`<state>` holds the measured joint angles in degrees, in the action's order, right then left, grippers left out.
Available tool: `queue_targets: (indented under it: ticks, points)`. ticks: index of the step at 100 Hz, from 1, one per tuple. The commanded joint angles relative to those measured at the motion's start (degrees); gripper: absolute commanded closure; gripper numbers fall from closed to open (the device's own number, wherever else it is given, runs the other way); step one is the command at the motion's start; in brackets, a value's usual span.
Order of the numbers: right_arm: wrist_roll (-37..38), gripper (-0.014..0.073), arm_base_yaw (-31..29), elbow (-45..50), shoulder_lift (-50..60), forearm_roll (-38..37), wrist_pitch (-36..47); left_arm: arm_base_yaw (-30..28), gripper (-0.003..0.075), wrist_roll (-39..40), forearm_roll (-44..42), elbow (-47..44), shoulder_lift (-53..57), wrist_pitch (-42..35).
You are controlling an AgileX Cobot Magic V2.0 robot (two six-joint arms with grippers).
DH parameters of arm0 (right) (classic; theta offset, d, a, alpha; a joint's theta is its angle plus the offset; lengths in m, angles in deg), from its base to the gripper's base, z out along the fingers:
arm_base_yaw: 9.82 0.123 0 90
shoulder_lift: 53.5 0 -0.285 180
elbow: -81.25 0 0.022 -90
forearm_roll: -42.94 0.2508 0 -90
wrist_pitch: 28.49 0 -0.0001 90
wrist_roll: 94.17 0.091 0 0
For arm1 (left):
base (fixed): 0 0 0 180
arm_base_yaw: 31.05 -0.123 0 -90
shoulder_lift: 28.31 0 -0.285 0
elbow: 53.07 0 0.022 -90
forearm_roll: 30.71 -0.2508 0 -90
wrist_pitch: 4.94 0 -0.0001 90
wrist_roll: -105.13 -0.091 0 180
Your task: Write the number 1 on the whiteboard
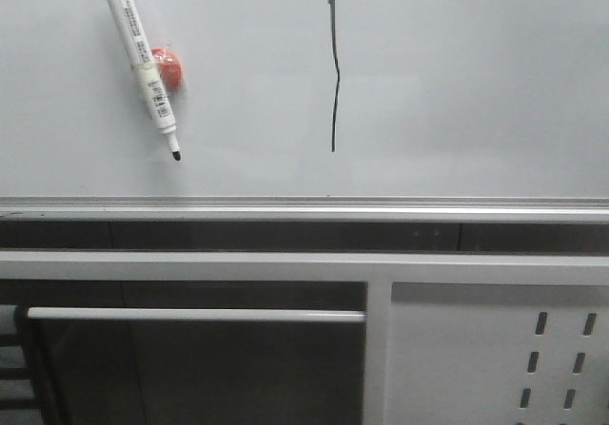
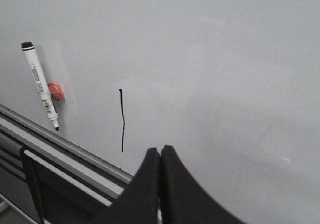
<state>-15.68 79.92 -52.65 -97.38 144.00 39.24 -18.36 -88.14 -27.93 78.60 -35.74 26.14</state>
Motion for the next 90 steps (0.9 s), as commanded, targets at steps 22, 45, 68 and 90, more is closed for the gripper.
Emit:
queue_targets:
  ticks: [22, 45, 68, 90]
  points:
    - [-0.8, 0.0665, 0.0, -1.9, -0.5, -4.3, -2.0, -3.6, 0.0738, 0.5, 1.7, -6.2, 1.5, -7.1]
    - [-0.8, 0.0665, 0.0, -1.9, -0.5, -3.5, -2.2, -3.6, 0.0738, 0.5, 1.4, -10.9, 1.5, -5.1]
    - [-0.8, 0.0665, 0.0, -1.9, -0.5, -3.5, -2.0, -3.6, 0.0738, 0.5, 1.8, -11.1, 1.5, -5.4]
    - [-0.8, 0.0665, 0.0, -1.9, -0.5, -3.5, -1.8, -3.6, 0.0738, 0.5, 2.1, -11.1, 1.5, -5.4]
